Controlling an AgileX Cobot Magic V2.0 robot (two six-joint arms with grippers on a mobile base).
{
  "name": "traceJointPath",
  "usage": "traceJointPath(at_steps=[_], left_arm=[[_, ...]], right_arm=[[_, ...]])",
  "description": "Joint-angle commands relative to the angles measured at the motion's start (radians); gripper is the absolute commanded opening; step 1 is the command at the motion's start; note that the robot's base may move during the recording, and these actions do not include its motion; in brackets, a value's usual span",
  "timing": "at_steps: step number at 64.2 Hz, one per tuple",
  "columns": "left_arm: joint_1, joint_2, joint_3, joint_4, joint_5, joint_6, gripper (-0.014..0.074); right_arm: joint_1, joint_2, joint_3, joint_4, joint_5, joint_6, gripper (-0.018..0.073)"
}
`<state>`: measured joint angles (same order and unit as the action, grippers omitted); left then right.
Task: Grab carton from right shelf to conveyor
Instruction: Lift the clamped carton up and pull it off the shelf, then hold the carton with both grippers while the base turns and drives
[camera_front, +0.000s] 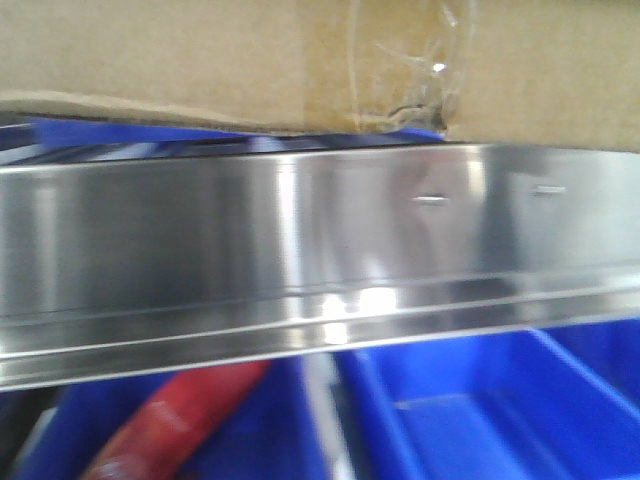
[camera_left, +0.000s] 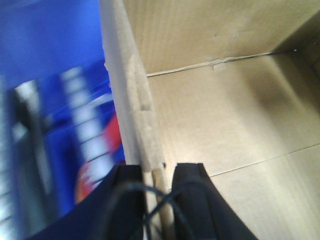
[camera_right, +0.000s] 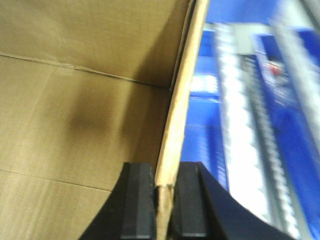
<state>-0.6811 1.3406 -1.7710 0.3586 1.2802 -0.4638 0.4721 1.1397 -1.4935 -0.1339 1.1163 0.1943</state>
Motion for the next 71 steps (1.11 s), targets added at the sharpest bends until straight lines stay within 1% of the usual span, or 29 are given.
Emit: traceJointPath(at_steps=[1,20,71], left_arm=[[-0.015,-0.015,-0.007,-0.057,-0.059,0.009,-0.0018],[-0.015,-0.015,-0.007,-0.057,-0.078,0.009,-0.0018],[-0.015,-0.015,-0.007,-0.057,-0.078,0.009,-0.0018]], right_arm=[[0.0,-0.004,0.002,0.004,-0.062,-0.011,-0.006],[0.0,-0.004,0.002,0.004,-0.118,-0.011,-0.006],[0.0,-0.004,0.002,0.004,-0.121,-0.011,-0.006]])
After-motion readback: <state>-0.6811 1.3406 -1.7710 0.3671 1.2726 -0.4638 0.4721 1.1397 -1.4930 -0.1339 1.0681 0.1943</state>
